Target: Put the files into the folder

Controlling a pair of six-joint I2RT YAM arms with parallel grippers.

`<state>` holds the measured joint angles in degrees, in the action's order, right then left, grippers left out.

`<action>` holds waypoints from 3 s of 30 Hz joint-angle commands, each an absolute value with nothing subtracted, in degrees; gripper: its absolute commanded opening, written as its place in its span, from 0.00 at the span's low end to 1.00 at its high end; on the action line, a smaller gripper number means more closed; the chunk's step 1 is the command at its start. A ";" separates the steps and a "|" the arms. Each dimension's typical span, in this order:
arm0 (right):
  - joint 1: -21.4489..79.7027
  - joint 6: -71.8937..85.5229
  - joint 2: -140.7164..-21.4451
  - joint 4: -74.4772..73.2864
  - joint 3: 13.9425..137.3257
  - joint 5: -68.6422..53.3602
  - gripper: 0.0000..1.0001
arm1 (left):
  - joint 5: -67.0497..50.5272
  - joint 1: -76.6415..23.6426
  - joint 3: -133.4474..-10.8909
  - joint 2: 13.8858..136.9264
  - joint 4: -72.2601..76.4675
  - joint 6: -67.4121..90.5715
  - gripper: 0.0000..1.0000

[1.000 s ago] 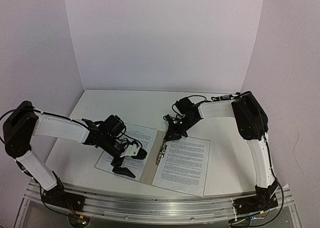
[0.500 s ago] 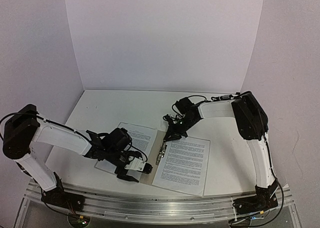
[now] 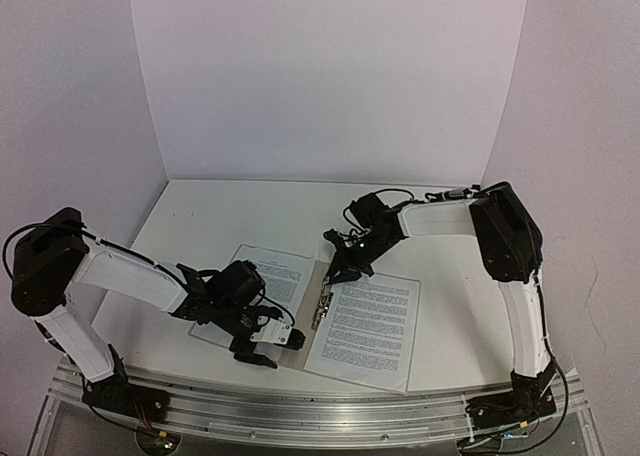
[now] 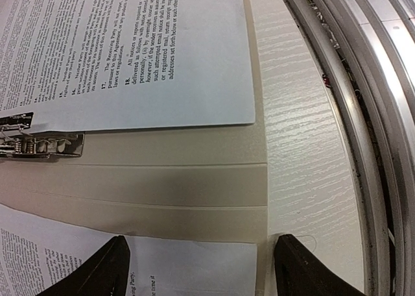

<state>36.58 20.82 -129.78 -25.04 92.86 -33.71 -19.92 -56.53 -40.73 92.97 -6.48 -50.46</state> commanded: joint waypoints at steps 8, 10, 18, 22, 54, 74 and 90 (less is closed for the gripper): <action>43.39 25.56 -115.71 -25.47 81.26 -34.10 0.01 | -19.77 -56.55 -40.53 93.96 -6.35 -47.86 0.77; 43.74 26.47 -113.79 -25.49 79.35 -33.82 0.01 | -19.75 -56.51 -40.46 94.00 -6.24 -47.60 0.78; 42.74 33.63 -105.72 -29.45 73.76 -19.39 0.09 | -21.52 -56.48 -42.52 92.12 -8.05 -44.90 0.80; 40.12 40.38 -102.23 -38.21 68.24 -7.58 0.19 | -23.60 -55.85 -44.09 88.62 -7.70 -42.30 0.80; 25.88 34.36 -115.97 -29.00 73.96 -5.61 0.79 | -14.78 -57.83 -39.48 96.29 5.15 -43.49 0.85; 23.83 27.85 -117.12 -36.12 87.14 2.18 0.78 | -20.90 -56.91 -41.06 85.17 0.35 -40.72 0.91; 43.43 47.15 -116.10 -31.93 92.66 -22.64 0.31 | -20.18 -40.61 -46.19 92.30 -1.15 -41.01 0.63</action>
<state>40.21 38.50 -114.41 -34.50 91.00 -11.90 -23.81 -40.10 -46.02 89.91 -4.25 -39.13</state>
